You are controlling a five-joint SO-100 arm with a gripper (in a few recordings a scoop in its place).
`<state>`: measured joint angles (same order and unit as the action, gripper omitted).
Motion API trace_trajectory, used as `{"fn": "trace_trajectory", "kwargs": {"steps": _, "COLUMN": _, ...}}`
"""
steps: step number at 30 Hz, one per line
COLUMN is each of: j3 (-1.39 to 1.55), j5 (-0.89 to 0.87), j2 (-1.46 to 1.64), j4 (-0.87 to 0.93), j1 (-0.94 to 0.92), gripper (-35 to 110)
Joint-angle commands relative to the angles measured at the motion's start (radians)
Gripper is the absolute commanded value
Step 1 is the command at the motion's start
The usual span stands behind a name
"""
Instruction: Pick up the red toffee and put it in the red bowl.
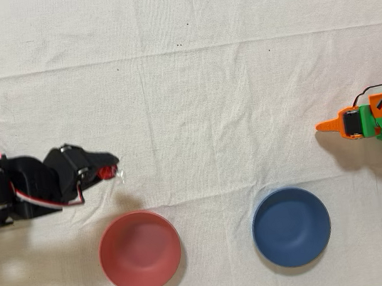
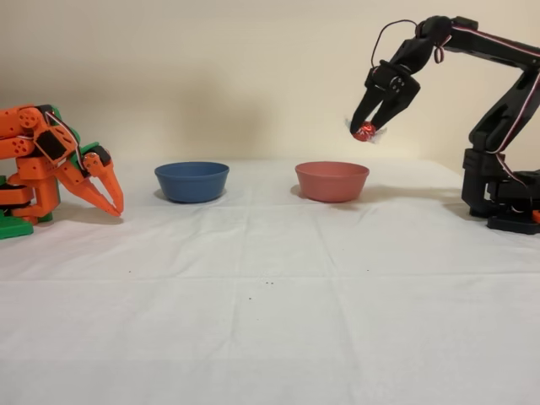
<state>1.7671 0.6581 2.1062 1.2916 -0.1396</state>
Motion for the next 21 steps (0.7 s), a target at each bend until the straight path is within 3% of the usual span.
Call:
{"fn": "trace_trajectory", "kwargs": {"steps": 1, "j3": -0.072, "j5": 0.021, "j2": -0.008, "j4": -0.025, "j1": -0.100, "gripper": 8}}
{"fn": "trace_trajectory", "kwargs": {"steps": 21, "j3": -0.014, "j5": 0.170, "j2": -0.101, "j4": -0.241, "j1": -0.414, "gripper": 8}}
